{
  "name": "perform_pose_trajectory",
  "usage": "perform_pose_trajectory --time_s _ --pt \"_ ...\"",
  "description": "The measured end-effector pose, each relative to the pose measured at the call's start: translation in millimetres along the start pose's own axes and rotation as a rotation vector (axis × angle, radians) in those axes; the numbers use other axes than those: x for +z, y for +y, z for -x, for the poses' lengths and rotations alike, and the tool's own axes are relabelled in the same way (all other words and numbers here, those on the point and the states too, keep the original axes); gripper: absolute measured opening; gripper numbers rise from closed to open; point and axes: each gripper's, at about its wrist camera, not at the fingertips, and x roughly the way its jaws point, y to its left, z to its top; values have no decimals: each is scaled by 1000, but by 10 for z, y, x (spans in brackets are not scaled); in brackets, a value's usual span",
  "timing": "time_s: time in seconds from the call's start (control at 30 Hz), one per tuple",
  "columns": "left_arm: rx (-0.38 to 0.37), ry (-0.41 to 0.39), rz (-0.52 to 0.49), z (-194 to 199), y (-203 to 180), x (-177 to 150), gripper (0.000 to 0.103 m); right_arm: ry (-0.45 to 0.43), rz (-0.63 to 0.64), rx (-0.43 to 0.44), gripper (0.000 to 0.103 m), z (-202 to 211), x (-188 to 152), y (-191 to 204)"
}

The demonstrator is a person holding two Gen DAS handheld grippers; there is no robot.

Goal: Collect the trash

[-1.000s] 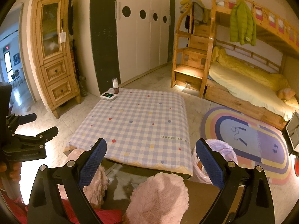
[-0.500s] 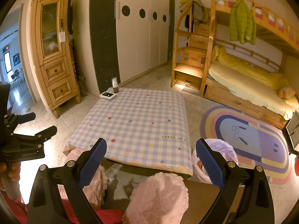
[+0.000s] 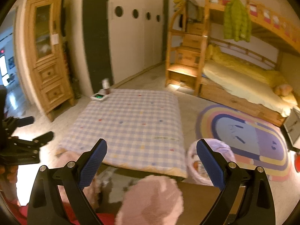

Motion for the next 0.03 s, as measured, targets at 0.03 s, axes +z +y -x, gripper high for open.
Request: perform_pose_trajectory --time_s 0.03 --pt "-13 -2 -5 -35 -7 -1 97 -7 -4 -9 95 -28 -20 -66"
